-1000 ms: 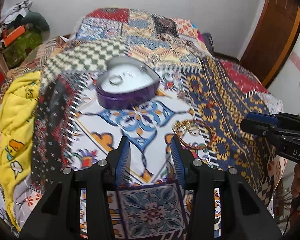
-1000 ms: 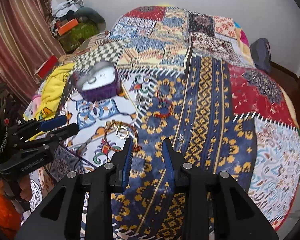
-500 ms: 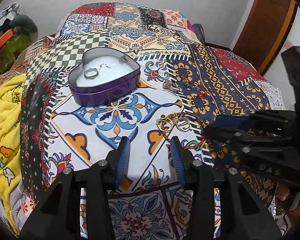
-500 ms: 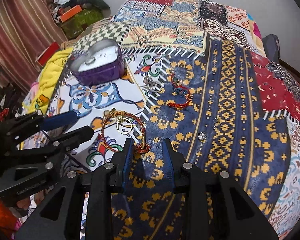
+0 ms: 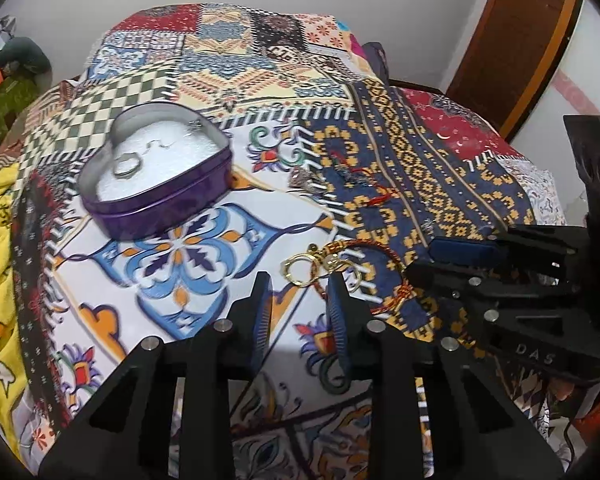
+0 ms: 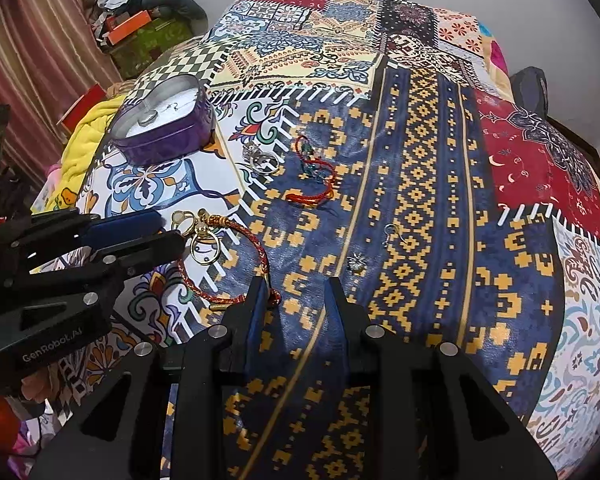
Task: Organize jewelry
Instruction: 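Move both grippers back to the gold rings beside the tin, then grasp a gold ring with the left gripper while the right gripper grasps another gold ring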
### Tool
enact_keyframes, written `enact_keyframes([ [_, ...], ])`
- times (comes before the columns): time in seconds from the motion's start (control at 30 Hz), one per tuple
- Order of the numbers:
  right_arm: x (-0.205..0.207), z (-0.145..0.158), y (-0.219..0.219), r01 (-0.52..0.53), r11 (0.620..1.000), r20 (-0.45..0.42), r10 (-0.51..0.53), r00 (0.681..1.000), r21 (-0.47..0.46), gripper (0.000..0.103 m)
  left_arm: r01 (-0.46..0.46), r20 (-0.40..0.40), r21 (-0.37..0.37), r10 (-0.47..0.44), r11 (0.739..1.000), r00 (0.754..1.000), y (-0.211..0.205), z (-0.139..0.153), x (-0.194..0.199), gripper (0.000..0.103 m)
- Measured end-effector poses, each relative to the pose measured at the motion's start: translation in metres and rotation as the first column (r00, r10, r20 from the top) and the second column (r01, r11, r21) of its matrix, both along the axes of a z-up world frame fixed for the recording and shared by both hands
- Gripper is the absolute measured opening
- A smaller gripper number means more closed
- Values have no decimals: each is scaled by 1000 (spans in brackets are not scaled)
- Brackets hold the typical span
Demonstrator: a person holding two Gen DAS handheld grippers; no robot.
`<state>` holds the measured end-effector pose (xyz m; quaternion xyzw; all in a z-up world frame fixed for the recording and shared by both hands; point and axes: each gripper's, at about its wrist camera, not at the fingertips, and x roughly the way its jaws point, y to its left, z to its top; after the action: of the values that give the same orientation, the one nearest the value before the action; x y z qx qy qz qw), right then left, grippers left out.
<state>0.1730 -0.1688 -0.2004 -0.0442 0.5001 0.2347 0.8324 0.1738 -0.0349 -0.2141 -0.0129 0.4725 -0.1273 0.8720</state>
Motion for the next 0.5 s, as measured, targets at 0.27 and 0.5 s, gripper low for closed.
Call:
enact_keyframes([
  [0.27,2,8,-6,25,1000,9,-25,1000,5,27,8,11,-11,-8,1000,1000,-9,-4,11,19],
  [0.5,-2,24,7,-33,997,15,32,999,73,27,-26,16,-33,26,999,1000,1,1,5,18],
])
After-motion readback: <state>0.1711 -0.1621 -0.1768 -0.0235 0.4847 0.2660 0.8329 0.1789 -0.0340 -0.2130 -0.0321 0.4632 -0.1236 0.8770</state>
